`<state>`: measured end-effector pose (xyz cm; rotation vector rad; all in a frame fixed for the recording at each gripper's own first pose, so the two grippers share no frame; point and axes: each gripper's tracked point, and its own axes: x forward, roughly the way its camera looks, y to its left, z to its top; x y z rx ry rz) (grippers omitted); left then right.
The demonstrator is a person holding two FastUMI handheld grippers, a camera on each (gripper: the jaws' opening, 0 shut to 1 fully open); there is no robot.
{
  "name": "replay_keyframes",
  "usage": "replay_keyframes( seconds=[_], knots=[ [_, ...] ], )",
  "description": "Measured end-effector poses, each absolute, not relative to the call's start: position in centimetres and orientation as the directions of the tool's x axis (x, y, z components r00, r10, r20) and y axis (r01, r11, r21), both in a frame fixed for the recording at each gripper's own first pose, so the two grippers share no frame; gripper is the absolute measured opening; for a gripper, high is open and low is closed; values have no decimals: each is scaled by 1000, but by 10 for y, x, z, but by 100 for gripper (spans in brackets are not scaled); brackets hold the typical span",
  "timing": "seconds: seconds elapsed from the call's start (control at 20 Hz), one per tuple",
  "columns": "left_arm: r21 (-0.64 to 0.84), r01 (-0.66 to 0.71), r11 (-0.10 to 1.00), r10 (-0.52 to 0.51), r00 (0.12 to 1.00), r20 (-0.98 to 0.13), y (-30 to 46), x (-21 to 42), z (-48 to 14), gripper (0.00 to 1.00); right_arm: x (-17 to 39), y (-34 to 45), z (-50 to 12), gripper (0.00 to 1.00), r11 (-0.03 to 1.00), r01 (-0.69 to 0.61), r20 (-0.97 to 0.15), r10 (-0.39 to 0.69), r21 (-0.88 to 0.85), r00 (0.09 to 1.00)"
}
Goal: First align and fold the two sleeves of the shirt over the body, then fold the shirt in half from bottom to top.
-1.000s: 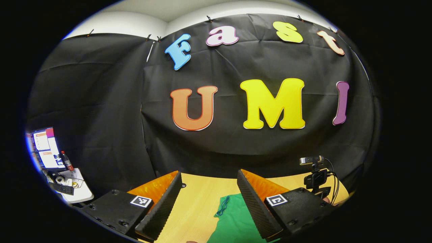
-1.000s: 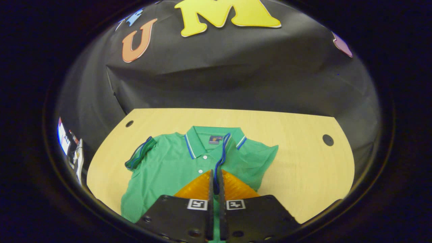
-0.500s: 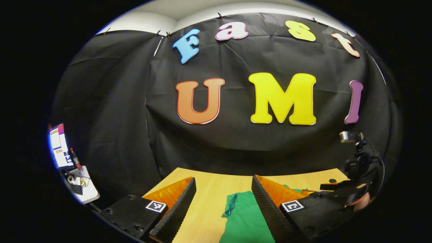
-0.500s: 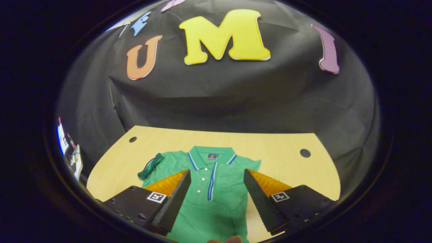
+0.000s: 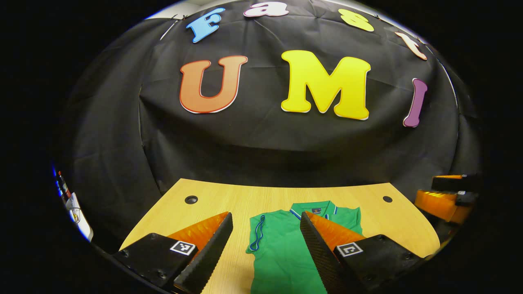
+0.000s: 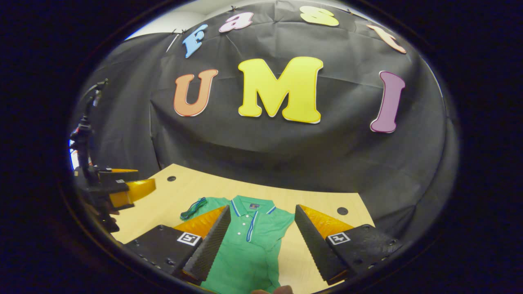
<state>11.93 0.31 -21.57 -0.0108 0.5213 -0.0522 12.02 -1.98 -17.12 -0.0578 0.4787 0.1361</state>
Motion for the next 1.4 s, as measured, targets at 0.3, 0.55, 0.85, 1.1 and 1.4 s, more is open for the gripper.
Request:
replay_keyframes(
  seconds=[0.3, 0.55, 0.85, 1.1, 1.4],
  knots=[
    [10, 43, 999, -28, 793, -608, 18, 151, -285, 100, 111, -36, -167, 95, 992, -107, -456, 65, -67, 888],
    [5, 46, 999, -29, 711, -702, 28, 170, -358, 100, 107, -51, -180, 96, 993, -74, -500, 16, -96, 866],
    [17, 81, 997, -38, 632, -774, 30, 182, -415, 100, 112, -60, -194, 96, 991, -64, -536, -9, -118, 844],
    [31, 115, 993, -43, 586, -809, 31, 184, -441, 93, 115, -64, -208, 95, 993, -52, -570, -17, -104, 822],
    [6, 119, 993, -64, 574, -816, 31, 185, -444, 9, 119, -62, -220, 95, 997, -46, -588, -3, -68, 809]
  ],
)
